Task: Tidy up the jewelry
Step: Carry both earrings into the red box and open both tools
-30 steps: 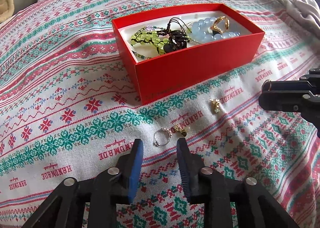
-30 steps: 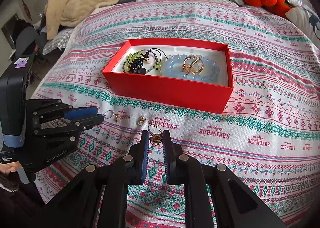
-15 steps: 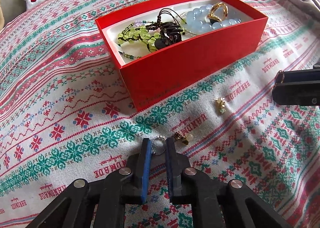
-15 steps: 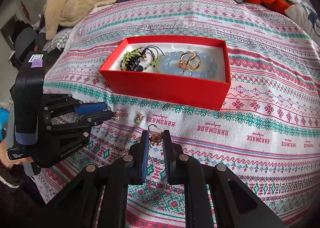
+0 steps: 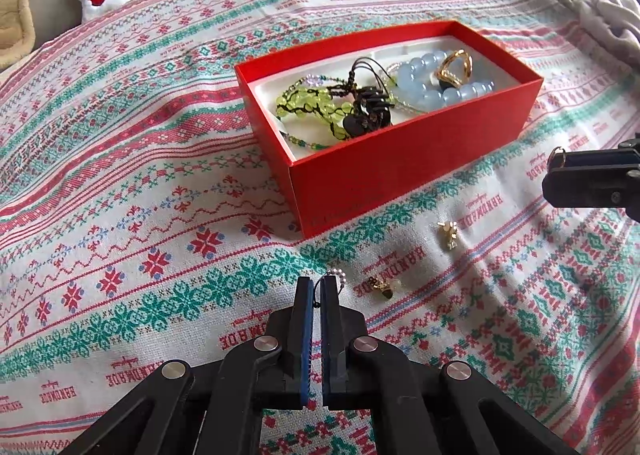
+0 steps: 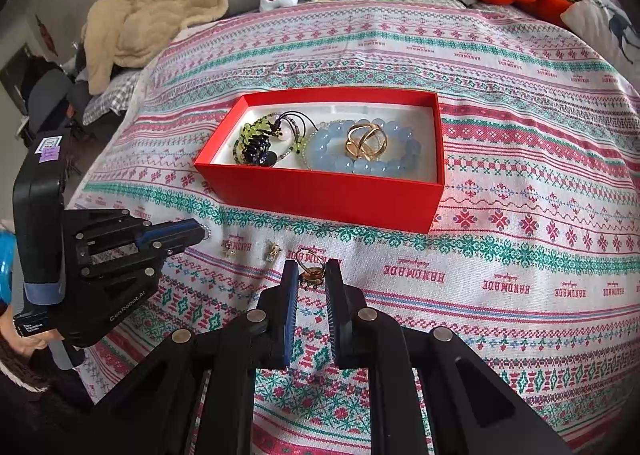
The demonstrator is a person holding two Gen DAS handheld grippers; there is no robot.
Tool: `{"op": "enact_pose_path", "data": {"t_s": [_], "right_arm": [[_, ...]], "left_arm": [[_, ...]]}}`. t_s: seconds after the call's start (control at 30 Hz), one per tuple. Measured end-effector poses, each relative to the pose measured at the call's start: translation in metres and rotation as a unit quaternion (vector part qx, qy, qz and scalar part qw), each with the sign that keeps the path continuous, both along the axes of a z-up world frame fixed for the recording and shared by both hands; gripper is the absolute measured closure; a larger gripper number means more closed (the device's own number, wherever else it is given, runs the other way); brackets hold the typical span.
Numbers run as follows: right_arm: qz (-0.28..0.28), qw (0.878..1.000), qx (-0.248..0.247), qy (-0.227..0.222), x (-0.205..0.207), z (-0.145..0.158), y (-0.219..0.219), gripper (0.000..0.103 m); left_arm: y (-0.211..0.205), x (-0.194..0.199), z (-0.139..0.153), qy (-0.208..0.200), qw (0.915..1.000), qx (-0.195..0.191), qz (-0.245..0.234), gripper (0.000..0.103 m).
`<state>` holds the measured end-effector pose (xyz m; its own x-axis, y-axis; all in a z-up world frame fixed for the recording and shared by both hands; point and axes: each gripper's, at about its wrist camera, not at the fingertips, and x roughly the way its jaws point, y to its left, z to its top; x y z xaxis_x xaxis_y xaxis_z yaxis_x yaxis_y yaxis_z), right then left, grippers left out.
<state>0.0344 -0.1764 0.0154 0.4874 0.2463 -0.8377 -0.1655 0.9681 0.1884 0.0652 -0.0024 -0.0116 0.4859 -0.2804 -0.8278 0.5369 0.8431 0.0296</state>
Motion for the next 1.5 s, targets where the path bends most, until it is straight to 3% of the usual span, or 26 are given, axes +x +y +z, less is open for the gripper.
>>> {"op": "enact_pose_path", "data": {"t_s": [0.5,0.87,1.17,1.5], "right_arm": [[-0.013,0.999,0.022,-0.042,0.02,0.043,-0.009,0.089],[-0.006,0.999,0.026,-0.02,0.056,0.033,0.002,0.089],[-0.006,1.0,0.03,-0.005,0.076,0.02,0.009,0.089],[-0.007,0.999,0.04,0.001,0.084,0.017,0.012,0.088]], "left_arm": [[-0.012,0.019,0.056,-0.042,0.9984,-0.032,0.021,0.103],[-0.026,0.052,0.042,-0.02,0.9971,-0.041,0.061,0.103],[-0.029,0.054,0.04,-0.024,0.9967,-0.04,0.066,0.103],[-0.026,0.042,0.049,-0.039,0.9973,-0.033,0.054,0.081]]}}
